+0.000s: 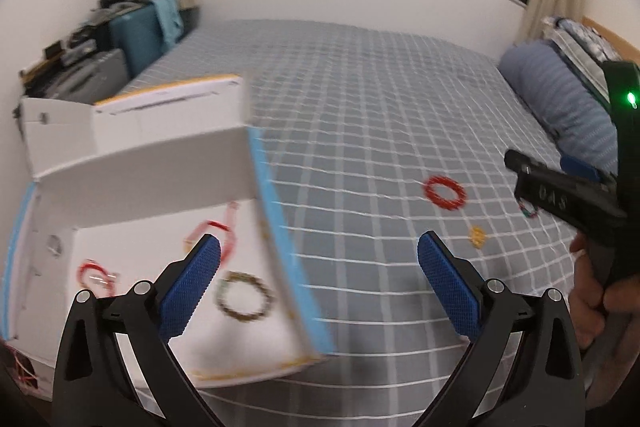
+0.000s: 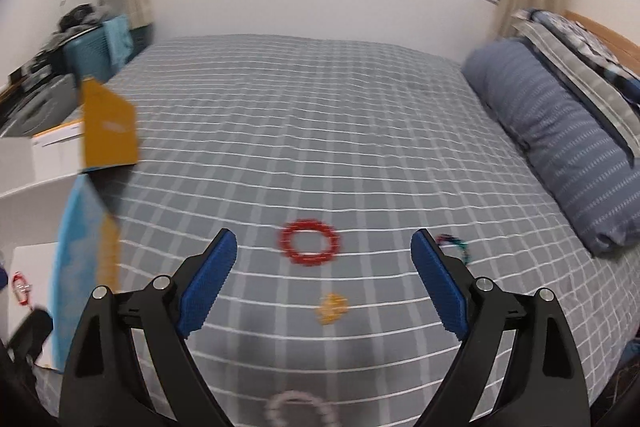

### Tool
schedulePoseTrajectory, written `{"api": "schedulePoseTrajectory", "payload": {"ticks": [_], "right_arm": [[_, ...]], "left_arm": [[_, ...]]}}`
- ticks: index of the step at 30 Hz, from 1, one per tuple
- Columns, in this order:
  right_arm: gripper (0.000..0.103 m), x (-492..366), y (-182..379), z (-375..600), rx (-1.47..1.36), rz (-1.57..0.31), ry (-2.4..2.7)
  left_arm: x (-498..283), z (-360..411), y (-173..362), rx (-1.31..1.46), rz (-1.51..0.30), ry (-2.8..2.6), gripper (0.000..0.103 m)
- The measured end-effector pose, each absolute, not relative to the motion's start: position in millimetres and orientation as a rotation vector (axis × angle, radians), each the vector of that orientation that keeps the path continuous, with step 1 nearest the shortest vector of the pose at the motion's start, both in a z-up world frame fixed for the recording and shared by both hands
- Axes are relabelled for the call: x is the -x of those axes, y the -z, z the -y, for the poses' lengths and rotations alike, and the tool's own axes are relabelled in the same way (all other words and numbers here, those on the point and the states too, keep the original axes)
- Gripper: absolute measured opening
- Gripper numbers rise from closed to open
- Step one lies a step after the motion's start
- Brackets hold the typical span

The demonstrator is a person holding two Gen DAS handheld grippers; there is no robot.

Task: Organize jewelry
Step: 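Move both tools back toward the pink and multicolour bead bracelets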

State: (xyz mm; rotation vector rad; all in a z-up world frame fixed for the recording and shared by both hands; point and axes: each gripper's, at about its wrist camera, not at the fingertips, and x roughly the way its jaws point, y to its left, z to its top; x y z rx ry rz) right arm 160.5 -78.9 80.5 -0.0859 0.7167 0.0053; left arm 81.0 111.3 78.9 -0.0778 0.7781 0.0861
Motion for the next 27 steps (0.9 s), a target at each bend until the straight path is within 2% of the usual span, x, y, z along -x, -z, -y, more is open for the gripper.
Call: {"api": "schedulePoseTrajectory", "payload": {"ticks": [6,18,27], "right_arm": [[0.085,-190.8,-59.2,143.3,0.048,-0.765,0.077],[0.085,-240.3,1.9,228.0,-0.008,-0.894,0.133],[0.066,-260.1,37.1,260.9,-0.074,-0.985,0.150]], "left_arm": [[-97.3,-60.3,-56.4,0.034,-0.826,-0.028,0.097],[-102.6,0.0,27.7,-0.038,-0.957,0.009,0.097],[-100.5,9.9,58.9,-0.050,-0.978,-0.012,0.097]]}}
